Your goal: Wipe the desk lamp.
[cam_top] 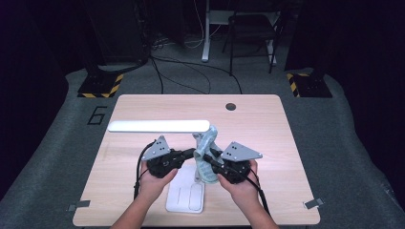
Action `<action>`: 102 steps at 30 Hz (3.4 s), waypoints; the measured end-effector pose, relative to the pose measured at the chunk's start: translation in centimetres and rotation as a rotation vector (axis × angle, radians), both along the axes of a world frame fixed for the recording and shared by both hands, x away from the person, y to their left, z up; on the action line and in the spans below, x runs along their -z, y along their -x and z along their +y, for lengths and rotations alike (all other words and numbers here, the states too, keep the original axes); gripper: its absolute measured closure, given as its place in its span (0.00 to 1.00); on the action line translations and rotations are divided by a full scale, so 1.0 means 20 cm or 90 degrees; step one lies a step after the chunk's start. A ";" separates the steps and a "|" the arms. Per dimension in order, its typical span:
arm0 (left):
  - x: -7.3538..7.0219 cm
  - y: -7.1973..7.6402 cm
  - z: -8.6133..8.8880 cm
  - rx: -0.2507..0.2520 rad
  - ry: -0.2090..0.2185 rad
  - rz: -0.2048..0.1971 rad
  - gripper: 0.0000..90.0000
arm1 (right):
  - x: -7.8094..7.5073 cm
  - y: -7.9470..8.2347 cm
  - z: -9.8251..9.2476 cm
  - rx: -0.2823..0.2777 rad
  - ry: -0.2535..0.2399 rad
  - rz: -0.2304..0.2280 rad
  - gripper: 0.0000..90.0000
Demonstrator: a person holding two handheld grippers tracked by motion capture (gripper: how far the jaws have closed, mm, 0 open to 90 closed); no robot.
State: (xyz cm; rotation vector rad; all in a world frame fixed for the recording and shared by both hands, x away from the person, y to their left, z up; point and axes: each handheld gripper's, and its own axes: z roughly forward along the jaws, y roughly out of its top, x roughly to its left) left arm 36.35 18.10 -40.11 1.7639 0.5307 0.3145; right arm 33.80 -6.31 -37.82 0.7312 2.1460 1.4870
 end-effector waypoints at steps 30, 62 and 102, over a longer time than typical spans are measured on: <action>0.00 0.01 0.00 0.001 0.007 0.005 0.99 | 0.59 -0.07 0.07 0.029 0.116 0.169 0.85; 0.02 -0.02 -0.05 0.045 0.024 0.027 0.49 | 0.56 0.14 0.00 -0.010 0.082 0.165 0.84; 0.04 -0.05 -0.09 0.044 0.000 0.026 0.58 | 0.64 0.12 0.07 0.025 0.097 0.179 0.83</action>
